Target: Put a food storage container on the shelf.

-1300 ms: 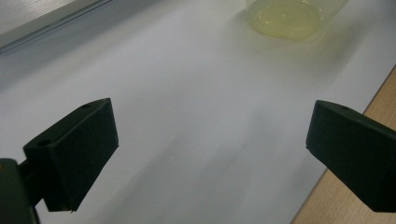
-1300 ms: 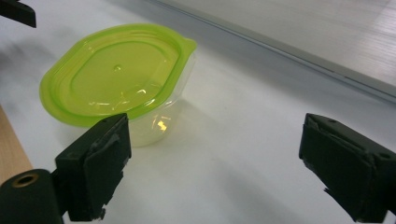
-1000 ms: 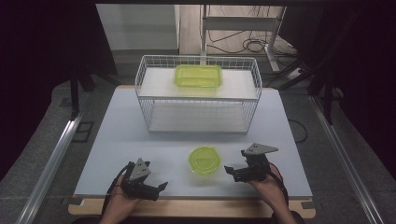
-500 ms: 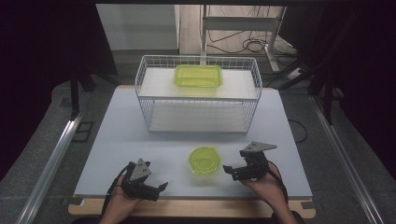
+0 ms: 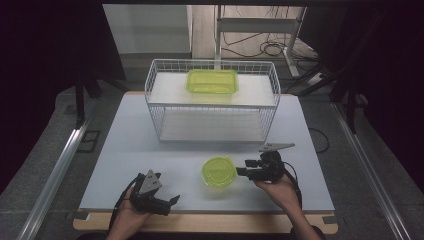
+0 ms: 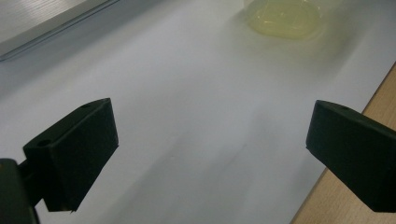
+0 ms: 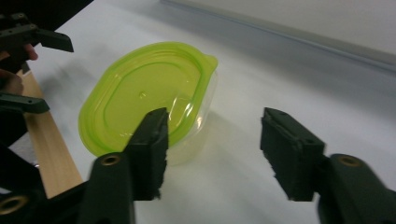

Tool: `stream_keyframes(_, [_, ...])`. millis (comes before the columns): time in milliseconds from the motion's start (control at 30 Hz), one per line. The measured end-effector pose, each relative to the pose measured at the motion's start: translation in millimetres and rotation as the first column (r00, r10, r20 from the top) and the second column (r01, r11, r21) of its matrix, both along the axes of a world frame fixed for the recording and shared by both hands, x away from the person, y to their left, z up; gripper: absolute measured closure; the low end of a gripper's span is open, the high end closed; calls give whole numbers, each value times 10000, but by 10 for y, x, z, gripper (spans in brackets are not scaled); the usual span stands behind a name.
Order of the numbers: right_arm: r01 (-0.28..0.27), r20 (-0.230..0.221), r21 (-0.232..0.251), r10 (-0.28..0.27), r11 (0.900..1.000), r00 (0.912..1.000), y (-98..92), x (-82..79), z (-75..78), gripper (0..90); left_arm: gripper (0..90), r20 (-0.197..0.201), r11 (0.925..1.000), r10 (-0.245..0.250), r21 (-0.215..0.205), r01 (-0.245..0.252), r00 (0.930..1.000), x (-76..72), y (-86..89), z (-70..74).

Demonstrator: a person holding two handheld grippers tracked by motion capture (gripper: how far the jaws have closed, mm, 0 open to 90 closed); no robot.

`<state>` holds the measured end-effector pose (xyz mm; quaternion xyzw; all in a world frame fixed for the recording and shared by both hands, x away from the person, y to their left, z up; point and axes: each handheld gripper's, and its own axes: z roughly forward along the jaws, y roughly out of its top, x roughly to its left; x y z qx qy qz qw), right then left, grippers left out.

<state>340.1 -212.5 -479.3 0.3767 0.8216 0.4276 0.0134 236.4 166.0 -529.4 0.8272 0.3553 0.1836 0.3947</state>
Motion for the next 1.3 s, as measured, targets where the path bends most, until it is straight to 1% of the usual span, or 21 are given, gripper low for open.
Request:
stream_keyframes(67, [-101,-178,111,103,9999,9998,44,50,-16,487,20,-24,10000,-3,5,3,10000,0,-1,-4])
stream_keyframes(100, [-124,-380,178,131,9998,9992,68,71,-20,501,20,-23,10000,-3,17,3,10000,-1,-1,-4])
stream_keyframes(167, [-176,-554,354,196,9992,9983,100,110,-28,528,20,-4,10000,0,47,0,10000,-1,-1,-4])
stream_keyframes(200, [-171,-729,413,201,9990,9971,119,133,-31,546,20,-4,10000,2,51,-2,10000,-1,-1,-4])
stream_keyframes(233, [-214,-772,449,249,9988,9967,131,157,-39,558,20,-5,10000,2,52,-2,10000,-1,-1,-4])
stream_keyframes(333, [-159,-1113,651,231,9978,9935,161,218,-46,604,20,-8,10000,1,78,-1,10000,-2,-3,-7])
stream_keyframes(400, [-136,-1434,894,264,9959,9893,174,260,-63,632,20,-4,9999,-12,110,12,10000,-3,-4,-6])
stream_keyframes(500, [-122,-1725,859,269,9962,9846,196,306,-102,662,20,13,9999,-17,137,17,10000,-4,-7,-5])
stream_keyframes(600, [-119,-2021,925,305,9956,9789,201,327,-137,695,21,3,9999,-18,147,18,10000,-4,-10,-8])
stream_keyframes(667, [-87,-2210,1079,325,9941,9747,188,334,-149,712,20,-4,9998,-57,196,57,10000,-3,-10,-8])
stream_keyframes(767, [-1,-2604,1297,342,9916,9649,169,344,-161,742,21,2,9996,-79,258,79,10000,-5,-18,-9])
stream_keyframes(833, [-9,-2835,1467,429,9892,9580,157,350,-170,782,20,6,9996,-91,278,91,10000,-4,-21,-10])
stream_keyframes(867, [-28,-2902,1551,482,9879,9558,154,351,-170,792,21,6,9996,-91,281,90,10000,-4,-21,-10])
stream_keyframes(933, [-44,-2991,1510,499,9885,9529,157,349,-160,799,21,12,9996,-83,279,82,10000,-3,-21,-10])
stream_keyframes(967, [-87,-2957,1470,523,9891,9539,160,350,-154,801,21,13,9996,-77,281,76,10000,-3,-21,-10])
stream_keyframes(1033, [-175,-3003,1514,628,9883,9518,165,345,-140,805,20,14,9996,-78,275,77,10000,-3,-20,-11])
stream_keyframes(1100, [-202,-3229,1810,789,9833,9431,168,343,-132,811,21,15,9996,-79,285,79,10000,-3,-21,-10])
stream_keyframes(1167, [-231,-3334,1991,899,9797,9385,168,346,-132,815,21,20,9996,-78,284,77,10000,-4,-22,-10])
stream_keyframes(1300, [-278,-3274,1975,927,9799,9403,178,341,-118,817,21,23,9995,-72,296,71,10000,-4,-21,-11])
